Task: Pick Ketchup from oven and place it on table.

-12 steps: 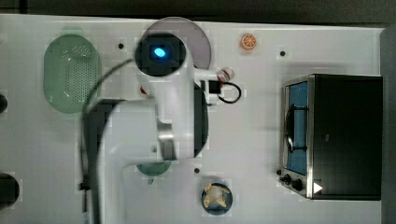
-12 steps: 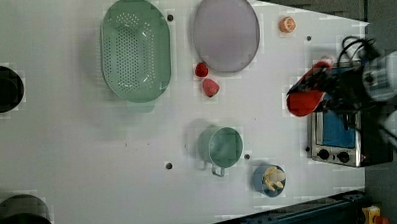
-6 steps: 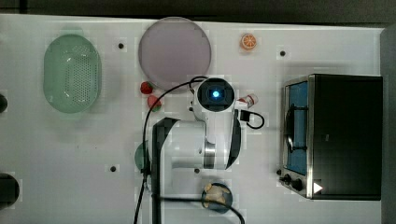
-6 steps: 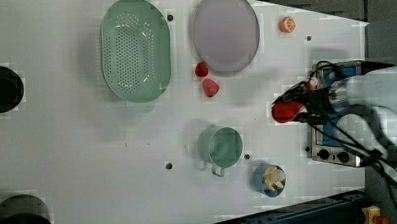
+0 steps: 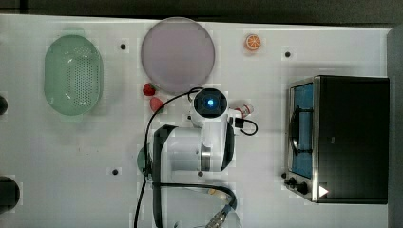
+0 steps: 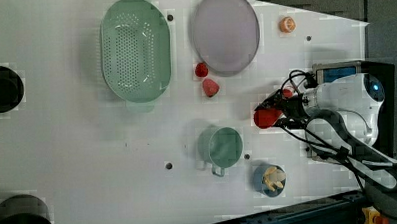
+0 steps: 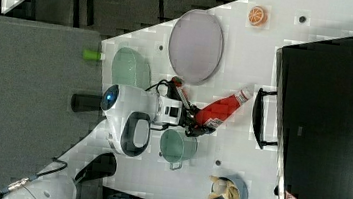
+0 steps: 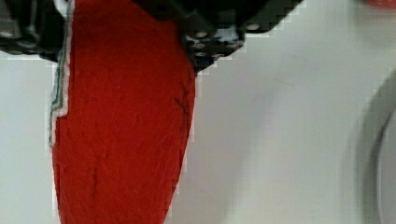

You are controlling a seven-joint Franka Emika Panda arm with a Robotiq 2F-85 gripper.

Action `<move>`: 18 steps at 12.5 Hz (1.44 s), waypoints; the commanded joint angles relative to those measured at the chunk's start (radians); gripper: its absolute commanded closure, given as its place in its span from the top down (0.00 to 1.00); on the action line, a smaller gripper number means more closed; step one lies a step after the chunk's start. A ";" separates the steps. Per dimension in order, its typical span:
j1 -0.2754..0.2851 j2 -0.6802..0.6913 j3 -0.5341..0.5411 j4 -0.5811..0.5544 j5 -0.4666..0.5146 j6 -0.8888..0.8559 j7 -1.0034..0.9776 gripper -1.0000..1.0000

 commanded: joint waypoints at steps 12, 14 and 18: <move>-0.014 -0.323 0.007 0.293 -0.004 -0.290 0.076 1.00; -0.014 -0.357 0.006 0.403 -0.007 -0.499 0.076 1.00; -0.015 -0.385 0.005 0.584 -0.010 -0.826 0.075 1.00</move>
